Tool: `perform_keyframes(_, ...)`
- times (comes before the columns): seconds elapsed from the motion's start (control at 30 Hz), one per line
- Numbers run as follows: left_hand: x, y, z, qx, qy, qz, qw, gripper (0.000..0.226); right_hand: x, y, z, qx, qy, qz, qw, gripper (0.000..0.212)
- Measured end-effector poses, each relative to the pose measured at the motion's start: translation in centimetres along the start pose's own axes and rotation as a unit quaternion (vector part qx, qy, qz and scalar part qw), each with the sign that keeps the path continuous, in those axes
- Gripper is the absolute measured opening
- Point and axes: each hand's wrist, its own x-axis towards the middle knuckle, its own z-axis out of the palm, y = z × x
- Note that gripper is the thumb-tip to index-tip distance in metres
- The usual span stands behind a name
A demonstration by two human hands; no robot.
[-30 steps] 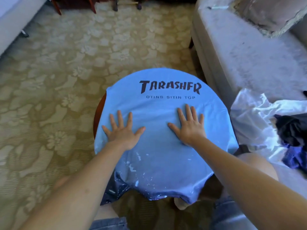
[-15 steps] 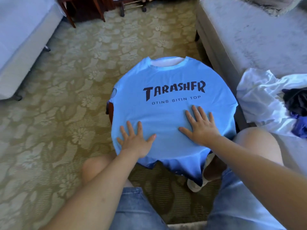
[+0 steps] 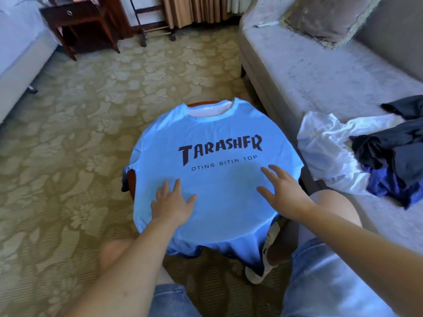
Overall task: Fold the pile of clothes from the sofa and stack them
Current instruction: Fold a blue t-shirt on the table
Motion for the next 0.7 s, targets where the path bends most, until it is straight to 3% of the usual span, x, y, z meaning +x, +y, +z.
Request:
perform_keyframes(0.1,1.2,0.1,0.1,0.014,0.012,0.015,1.000,0.072,2.5,-2.0,0.2,-0.022,-0.049,0.021,0.998,0.072)
perform_keyframes(0.3,3.7,0.1,-0.8,0.038,0.116,0.028,0.992,0.057,9.2,-6.8,2.1,-0.096,-0.100,0.023,0.990,0.077)
perform_keyframes(0.5,7.9,-0.3,-0.9,0.008,0.110,0.047,0.993,0.066,10.7,-5.5,5.2,-0.125,0.000,0.033,0.992,0.075)
perform_keyframes(0.7,7.0,-0.8,1.9,0.037,0.094,0.018,0.995,0.070,11.0,-4.4,5.1,-0.143,0.001,0.004,0.990,0.079)
